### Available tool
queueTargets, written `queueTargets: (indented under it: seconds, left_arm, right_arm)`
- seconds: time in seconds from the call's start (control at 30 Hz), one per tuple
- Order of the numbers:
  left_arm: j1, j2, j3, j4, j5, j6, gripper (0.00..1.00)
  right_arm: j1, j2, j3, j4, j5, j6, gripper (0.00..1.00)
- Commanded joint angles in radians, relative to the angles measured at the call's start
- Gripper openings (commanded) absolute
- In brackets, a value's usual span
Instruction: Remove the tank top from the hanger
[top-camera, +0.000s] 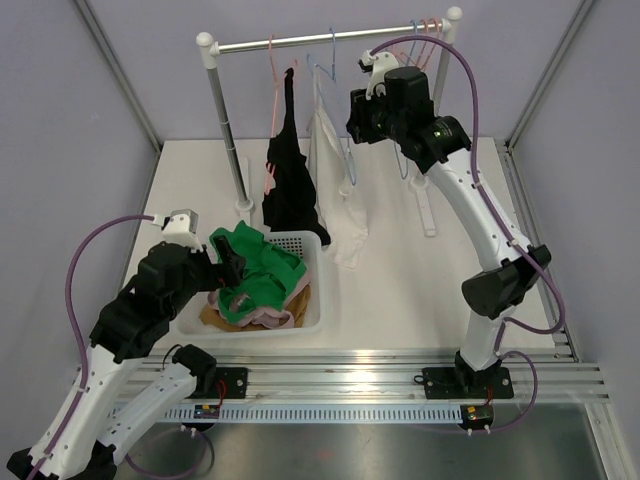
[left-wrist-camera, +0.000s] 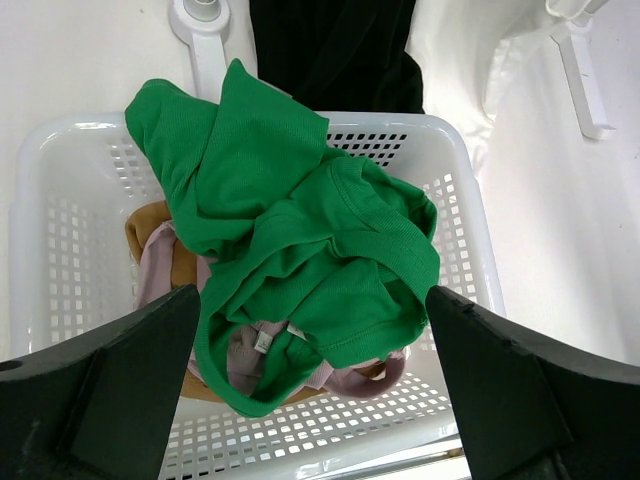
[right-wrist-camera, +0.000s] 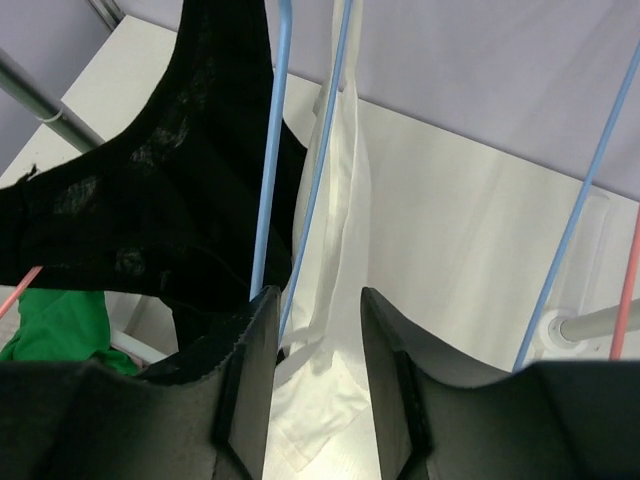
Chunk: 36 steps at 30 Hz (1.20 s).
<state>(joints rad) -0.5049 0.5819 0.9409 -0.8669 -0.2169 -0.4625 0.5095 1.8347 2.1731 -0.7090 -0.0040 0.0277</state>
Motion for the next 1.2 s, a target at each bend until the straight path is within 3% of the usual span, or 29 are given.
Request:
queueTargets:
  seconds: [0.0,0.23,0.43,0.63,0.93,1.0,1.1,1.17]
  left_arm:
    - [-0.004,-0.013,-0.011,0.031,-0.01,0.025,0.99]
    - [-0.004,-0.017,-0.019,0.035,-0.009,0.025,0.99]
    - [-0.004,-0.021,-0.025,0.04,-0.012,0.021,0.99]
    - [-0.004,-0.028,-0.031,0.045,-0.013,0.019,0.99]
    - [-0.004,-0.042,-0.039,0.049,-0.013,0.016,0.99]
    - [-0.004,-0.044,-0.04,0.051,-0.013,0.018,0.99]
    - [-0.004,-0.044,-0.04,0.051,-0.012,0.018,0.99]
    - [-0.004,-0.047,-0.042,0.051,-0.012,0.016,0.99]
  right_arm:
    - [0.006,0.066,0.122,-0.021,0.009,-0.011,0.47]
    - [0.012,0.087,0.197,-0.014,-0.002,0.02,0.47]
    - [0.03,0.043,0.186,0.014,0.145,0.023,0.47]
    - [0.053,0.0,0.16,0.029,0.09,0.06,0.61]
    - [0.078,0.096,0.264,-0.03,0.125,0.06,0.62]
    - [0.08,0.115,0.281,-0.037,0.139,0.058,0.59]
    - [0.083,0.138,0.281,-0.026,0.168,0.058,0.43]
    - [0.084,0.161,0.3,-0.035,0.193,0.06,0.39]
